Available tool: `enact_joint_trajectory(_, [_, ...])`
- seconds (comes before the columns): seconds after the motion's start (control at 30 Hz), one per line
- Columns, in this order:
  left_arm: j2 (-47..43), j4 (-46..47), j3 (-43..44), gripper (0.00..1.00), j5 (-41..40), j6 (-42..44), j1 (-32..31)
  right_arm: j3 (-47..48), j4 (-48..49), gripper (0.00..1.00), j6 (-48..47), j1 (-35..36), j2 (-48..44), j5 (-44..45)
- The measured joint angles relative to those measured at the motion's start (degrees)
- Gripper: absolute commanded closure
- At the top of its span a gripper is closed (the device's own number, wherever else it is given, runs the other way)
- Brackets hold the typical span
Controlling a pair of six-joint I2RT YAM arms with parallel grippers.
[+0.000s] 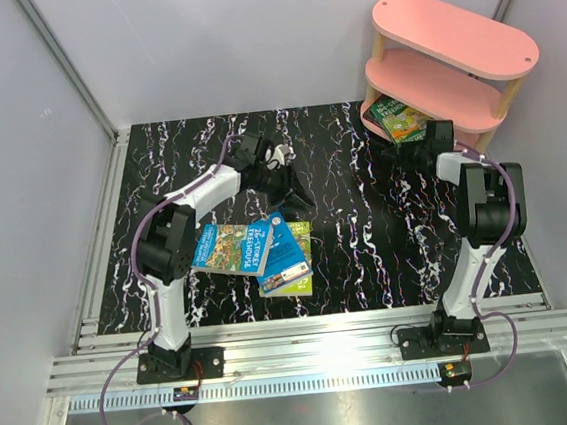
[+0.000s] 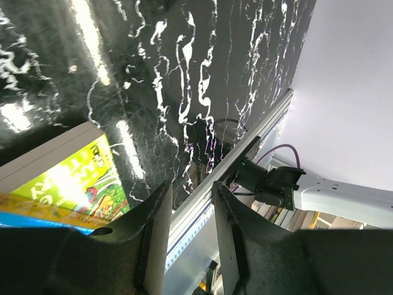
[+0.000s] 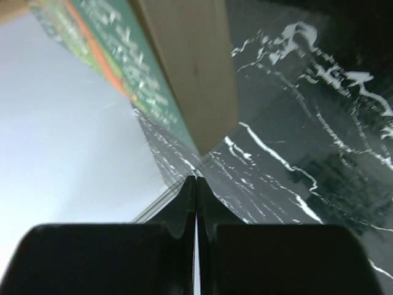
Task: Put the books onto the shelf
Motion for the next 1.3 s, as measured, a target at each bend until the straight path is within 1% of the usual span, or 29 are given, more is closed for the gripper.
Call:
enact_joint_trajectory(0.3, [-1.0,-0.5,-0.8,0.65,-1.1,0.0,1.2,7.5,-9.9,1.00,-5.1,0.0,1.5,3.4])
enact_joint_trajectory(0.5, [-1.1,-0.7,-0.8,0.65,-1.5,0.0,1.2,16.3,-20.4,1.00,-9.8,0.0,4.5,7.0])
enact_joint_trajectory(0.7, [-1.1,-1.8,-0.8,0.66,-2.1,0.0,1.2,21.1,-29.1,1.00,-13.1,0.0,7.3,10.1])
enact_joint_trajectory(0.83, [-1.1,-2.1,-0.8,0.66,-2.4,0.0,1.2,23.1,-32.6,1.00,-15.1,0.0,8.5,11.7])
enact_joint_trajectory(1.07, [-1.1,-2.8,-0.8,0.67,-2.8,0.0,1.2,25.4,-35.8,1.00,-18.5,0.0,8.9,15.1])
enact_joint_trajectory(1.3, [-1.1,-2.8,-0.8,0.67,-3.0,-0.1,1.2,29.6,-41.1,1.00,-19.6,0.0,10.8,18.1])
